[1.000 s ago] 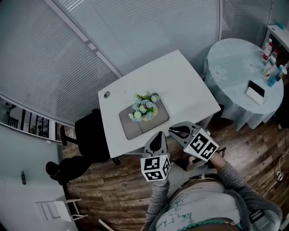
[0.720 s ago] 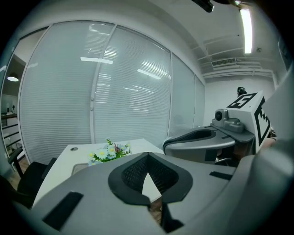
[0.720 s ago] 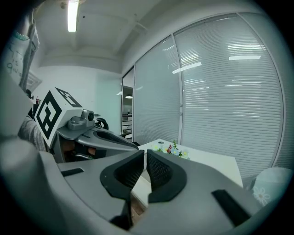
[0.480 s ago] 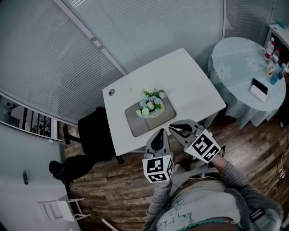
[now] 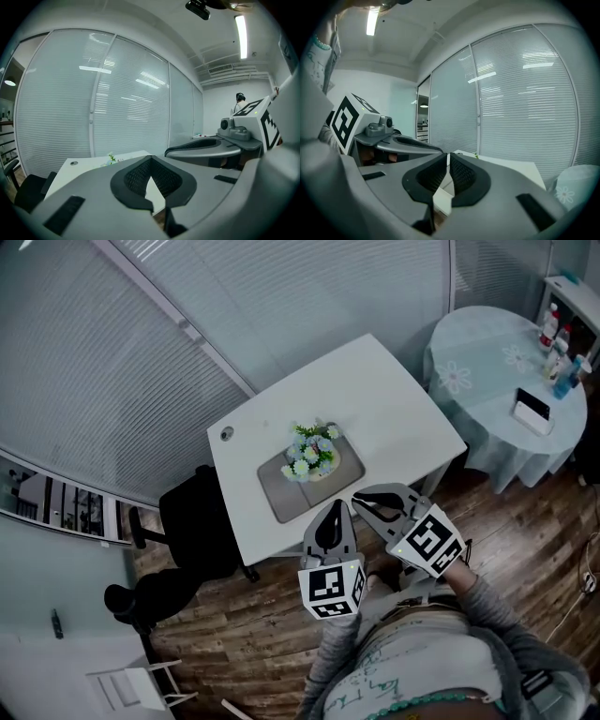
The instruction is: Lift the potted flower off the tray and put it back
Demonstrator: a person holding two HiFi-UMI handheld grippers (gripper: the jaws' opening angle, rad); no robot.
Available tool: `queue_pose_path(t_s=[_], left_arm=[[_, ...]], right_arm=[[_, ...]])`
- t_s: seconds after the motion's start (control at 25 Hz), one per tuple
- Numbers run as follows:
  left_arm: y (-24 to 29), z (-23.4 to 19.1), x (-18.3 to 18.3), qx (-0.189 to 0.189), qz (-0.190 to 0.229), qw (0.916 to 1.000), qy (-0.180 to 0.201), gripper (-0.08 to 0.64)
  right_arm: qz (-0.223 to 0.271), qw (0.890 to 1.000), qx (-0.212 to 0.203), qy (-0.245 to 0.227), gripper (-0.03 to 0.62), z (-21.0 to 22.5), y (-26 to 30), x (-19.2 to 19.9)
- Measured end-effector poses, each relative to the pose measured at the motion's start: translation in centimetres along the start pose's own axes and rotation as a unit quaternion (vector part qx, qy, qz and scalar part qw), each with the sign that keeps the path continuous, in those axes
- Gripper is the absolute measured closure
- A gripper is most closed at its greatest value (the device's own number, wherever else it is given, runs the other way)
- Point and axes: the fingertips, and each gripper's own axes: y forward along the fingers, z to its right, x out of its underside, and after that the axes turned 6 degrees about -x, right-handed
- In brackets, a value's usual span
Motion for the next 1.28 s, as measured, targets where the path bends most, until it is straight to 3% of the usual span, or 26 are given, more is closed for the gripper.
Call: queue_pose_path(t_s=[0.4, 1.28], left_arm=[[-0.7, 0.9, 0.6, 0.013, -0.001, 0.9999, -0.003, 0.549], [-1.5, 0.1, 1.3, 0.0, -0.006, 1.0, 0.0, 0.549]], right_arm=[[-0.011, 0.999, 0.023, -0.027, 0.561, -0.7, -0.1, 0.2], [-0.03, 0.999, 0.016, -0.036, 0.561, -1.5, -0.1, 0.8]])
